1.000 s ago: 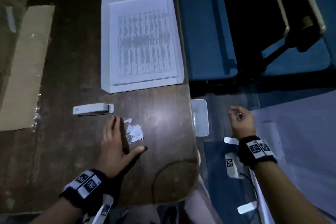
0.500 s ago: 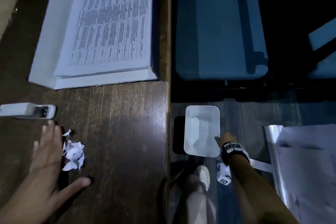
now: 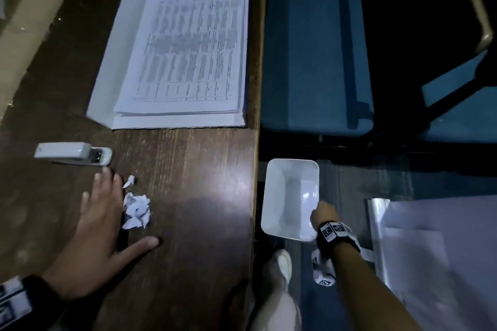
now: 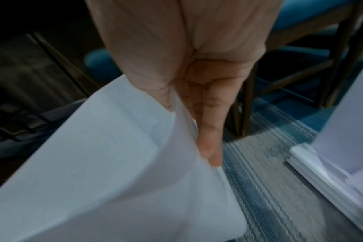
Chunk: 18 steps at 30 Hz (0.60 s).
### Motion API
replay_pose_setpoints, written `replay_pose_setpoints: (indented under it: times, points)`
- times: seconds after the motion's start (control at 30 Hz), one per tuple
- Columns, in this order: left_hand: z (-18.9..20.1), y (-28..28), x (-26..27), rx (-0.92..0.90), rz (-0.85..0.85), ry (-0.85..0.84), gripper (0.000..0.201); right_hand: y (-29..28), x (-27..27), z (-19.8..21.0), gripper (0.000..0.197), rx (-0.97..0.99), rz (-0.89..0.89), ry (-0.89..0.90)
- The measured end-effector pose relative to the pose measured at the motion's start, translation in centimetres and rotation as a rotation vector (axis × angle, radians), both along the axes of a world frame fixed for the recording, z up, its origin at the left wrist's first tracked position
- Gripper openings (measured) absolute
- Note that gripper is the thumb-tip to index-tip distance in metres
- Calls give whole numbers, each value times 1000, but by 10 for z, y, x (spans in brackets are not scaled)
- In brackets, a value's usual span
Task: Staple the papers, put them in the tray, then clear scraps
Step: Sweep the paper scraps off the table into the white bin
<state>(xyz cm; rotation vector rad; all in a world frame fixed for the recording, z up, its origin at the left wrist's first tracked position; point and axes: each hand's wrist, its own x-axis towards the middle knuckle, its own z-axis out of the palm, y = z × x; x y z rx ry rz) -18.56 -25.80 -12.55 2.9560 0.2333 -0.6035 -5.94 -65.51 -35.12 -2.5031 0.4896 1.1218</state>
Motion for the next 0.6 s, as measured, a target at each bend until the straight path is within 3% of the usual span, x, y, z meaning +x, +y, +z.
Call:
replay_pose_setpoints:
  times: [0.1,0.3,0.47,0.6]
  points:
    - [26,-30,5,-40,-1,-53,127,8,-7,68,27,-13,17,-56]
    - [39,-35,10,-85,-22,15,128,26,-33,190,24,-77,36,-137]
    - [42,-42,19,-147,-27,2,119,37,-50,244,24,-111,23,-140]
    - [44,-62,36,-159,-80,10,110,43,-51,264,24,-110,-8,-142]
